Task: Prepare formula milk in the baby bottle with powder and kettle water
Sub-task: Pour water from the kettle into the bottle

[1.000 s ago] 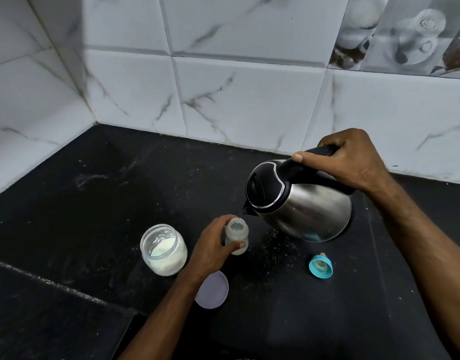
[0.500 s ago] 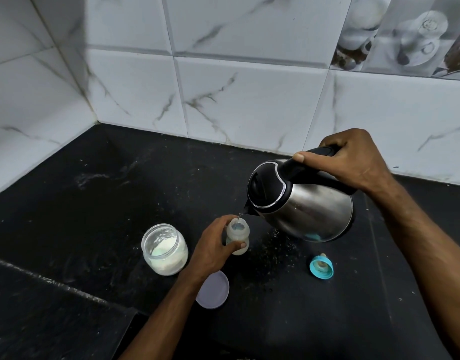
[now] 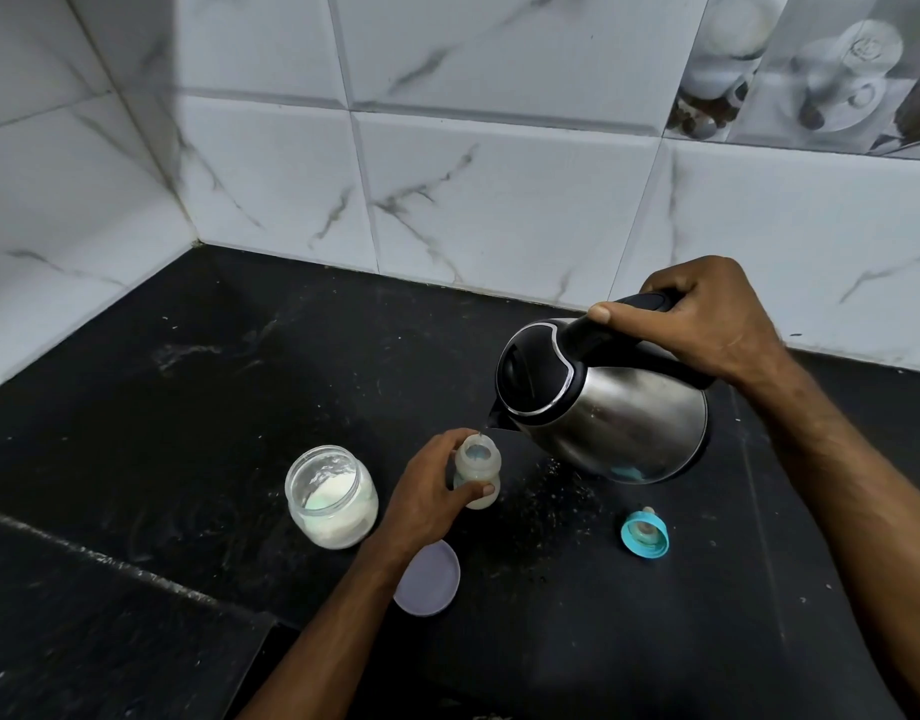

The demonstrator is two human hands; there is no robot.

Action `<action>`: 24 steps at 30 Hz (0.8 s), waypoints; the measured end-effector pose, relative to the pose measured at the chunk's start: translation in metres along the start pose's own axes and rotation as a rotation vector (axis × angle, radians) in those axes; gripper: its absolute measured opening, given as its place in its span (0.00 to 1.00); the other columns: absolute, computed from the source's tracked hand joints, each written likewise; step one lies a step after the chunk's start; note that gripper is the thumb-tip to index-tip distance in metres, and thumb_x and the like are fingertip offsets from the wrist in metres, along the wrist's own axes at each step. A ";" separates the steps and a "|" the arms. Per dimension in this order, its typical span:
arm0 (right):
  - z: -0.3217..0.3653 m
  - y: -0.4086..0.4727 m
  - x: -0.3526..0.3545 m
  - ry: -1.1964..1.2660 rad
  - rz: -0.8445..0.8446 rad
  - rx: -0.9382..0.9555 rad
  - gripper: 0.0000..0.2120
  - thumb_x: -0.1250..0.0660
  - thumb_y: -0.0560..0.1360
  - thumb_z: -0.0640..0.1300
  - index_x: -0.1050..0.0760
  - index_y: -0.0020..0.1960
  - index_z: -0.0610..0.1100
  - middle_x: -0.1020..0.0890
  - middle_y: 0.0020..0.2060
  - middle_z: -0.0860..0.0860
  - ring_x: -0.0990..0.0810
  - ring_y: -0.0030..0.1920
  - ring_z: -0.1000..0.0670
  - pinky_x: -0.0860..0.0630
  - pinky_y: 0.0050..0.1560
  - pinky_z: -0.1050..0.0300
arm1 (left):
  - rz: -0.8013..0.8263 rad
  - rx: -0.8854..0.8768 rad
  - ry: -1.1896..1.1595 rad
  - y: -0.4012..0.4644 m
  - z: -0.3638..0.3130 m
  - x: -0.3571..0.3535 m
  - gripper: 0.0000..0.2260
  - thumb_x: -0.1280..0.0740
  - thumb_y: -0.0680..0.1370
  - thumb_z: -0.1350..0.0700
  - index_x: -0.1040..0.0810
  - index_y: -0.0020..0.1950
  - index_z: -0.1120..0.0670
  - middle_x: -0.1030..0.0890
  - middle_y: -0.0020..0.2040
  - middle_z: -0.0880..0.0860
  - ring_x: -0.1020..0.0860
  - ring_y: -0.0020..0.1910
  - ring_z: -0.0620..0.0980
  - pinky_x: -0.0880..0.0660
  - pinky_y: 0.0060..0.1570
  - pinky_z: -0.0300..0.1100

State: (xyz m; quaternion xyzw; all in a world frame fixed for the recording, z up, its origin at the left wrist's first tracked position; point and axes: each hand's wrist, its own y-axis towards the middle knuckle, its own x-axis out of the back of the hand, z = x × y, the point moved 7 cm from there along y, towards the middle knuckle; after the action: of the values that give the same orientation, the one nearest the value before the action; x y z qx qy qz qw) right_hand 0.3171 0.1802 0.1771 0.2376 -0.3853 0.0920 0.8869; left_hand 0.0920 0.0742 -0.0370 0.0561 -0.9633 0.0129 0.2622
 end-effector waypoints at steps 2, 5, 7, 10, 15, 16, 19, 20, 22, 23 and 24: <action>0.000 0.000 0.000 0.001 0.002 -0.002 0.50 0.36 0.56 0.82 0.26 0.33 0.30 0.31 0.28 0.32 0.37 0.29 0.48 0.41 0.33 0.55 | 0.001 0.007 -0.003 0.000 0.000 0.000 0.26 0.23 0.71 0.57 0.30 0.62 0.41 0.25 0.60 0.42 0.27 0.58 0.38 0.32 0.55 0.30; 0.001 -0.001 0.001 -0.004 -0.004 0.000 0.48 0.35 0.57 0.80 0.27 0.32 0.30 0.32 0.28 0.32 0.38 0.29 0.49 0.42 0.32 0.55 | -0.007 0.003 -0.006 0.000 0.000 0.000 0.26 0.23 0.70 0.57 0.30 0.62 0.41 0.24 0.61 0.43 0.27 0.60 0.39 0.30 0.59 0.35; 0.001 -0.001 0.002 -0.004 -0.005 0.001 0.48 0.34 0.58 0.80 0.27 0.32 0.30 0.32 0.27 0.32 0.38 0.29 0.48 0.41 0.32 0.55 | -0.014 -0.003 -0.004 0.000 -0.001 0.001 0.26 0.23 0.70 0.57 0.29 0.62 0.42 0.24 0.61 0.43 0.26 0.59 0.39 0.29 0.60 0.36; 0.001 -0.001 0.002 -0.010 -0.006 -0.001 0.45 0.33 0.59 0.77 0.27 0.32 0.30 0.32 0.27 0.32 0.38 0.28 0.48 0.42 0.32 0.55 | -0.007 0.001 -0.001 0.000 -0.001 0.001 0.26 0.23 0.70 0.57 0.30 0.62 0.41 0.24 0.61 0.43 0.26 0.59 0.39 0.29 0.60 0.36; 0.000 -0.001 0.003 -0.008 -0.012 -0.004 0.47 0.34 0.58 0.80 0.27 0.32 0.30 0.31 0.28 0.32 0.38 0.29 0.48 0.41 0.32 0.55 | -0.003 -0.005 0.003 0.000 -0.003 0.002 0.25 0.23 0.70 0.57 0.29 0.62 0.42 0.24 0.60 0.43 0.26 0.59 0.40 0.30 0.58 0.34; -0.001 -0.001 0.003 -0.009 -0.014 -0.004 0.48 0.35 0.58 0.81 0.27 0.32 0.30 0.31 0.28 0.32 0.38 0.29 0.48 0.41 0.32 0.55 | -0.003 -0.005 0.002 0.000 -0.003 0.002 0.25 0.23 0.70 0.57 0.29 0.61 0.42 0.24 0.60 0.43 0.26 0.59 0.40 0.30 0.59 0.35; -0.001 -0.001 0.002 -0.010 -0.011 -0.002 0.50 0.37 0.56 0.82 0.27 0.33 0.30 0.30 0.28 0.32 0.37 0.29 0.48 0.41 0.33 0.55 | -0.005 -0.011 0.002 0.000 -0.004 0.002 0.25 0.23 0.70 0.57 0.29 0.61 0.42 0.24 0.60 0.43 0.26 0.59 0.40 0.29 0.60 0.37; -0.001 -0.001 0.002 -0.010 -0.009 0.000 0.50 0.37 0.56 0.82 0.27 0.33 0.30 0.30 0.28 0.32 0.37 0.29 0.48 0.41 0.33 0.55 | -0.006 -0.013 0.004 -0.001 -0.004 0.002 0.25 0.23 0.70 0.57 0.29 0.61 0.41 0.24 0.59 0.43 0.26 0.59 0.40 0.29 0.60 0.36; -0.001 -0.001 0.002 -0.010 -0.008 0.003 0.50 0.37 0.56 0.82 0.27 0.32 0.30 0.30 0.28 0.32 0.37 0.29 0.48 0.41 0.32 0.55 | -0.004 -0.008 0.005 0.000 -0.004 0.002 0.25 0.23 0.71 0.58 0.29 0.61 0.41 0.24 0.59 0.43 0.26 0.59 0.40 0.29 0.60 0.37; -0.001 -0.001 0.002 -0.012 -0.010 0.004 0.50 0.37 0.56 0.82 0.27 0.32 0.30 0.30 0.28 0.32 0.37 0.29 0.48 0.41 0.32 0.55 | -0.003 -0.008 0.005 0.000 -0.004 0.002 0.25 0.23 0.71 0.58 0.29 0.61 0.41 0.24 0.59 0.43 0.26 0.59 0.40 0.29 0.60 0.37; -0.001 -0.001 0.002 -0.013 -0.010 0.006 0.50 0.37 0.56 0.82 0.27 0.32 0.30 0.30 0.28 0.32 0.37 0.29 0.48 0.41 0.32 0.55 | 0.000 -0.012 0.004 -0.001 -0.004 0.002 0.25 0.23 0.71 0.58 0.29 0.61 0.41 0.24 0.59 0.42 0.26 0.59 0.39 0.30 0.60 0.35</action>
State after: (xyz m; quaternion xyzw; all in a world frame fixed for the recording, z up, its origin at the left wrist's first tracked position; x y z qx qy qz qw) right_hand 0.3194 0.1798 0.1778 0.2427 -0.3897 0.0869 0.8841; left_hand 0.0921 0.0736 -0.0328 0.0544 -0.9628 0.0073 0.2647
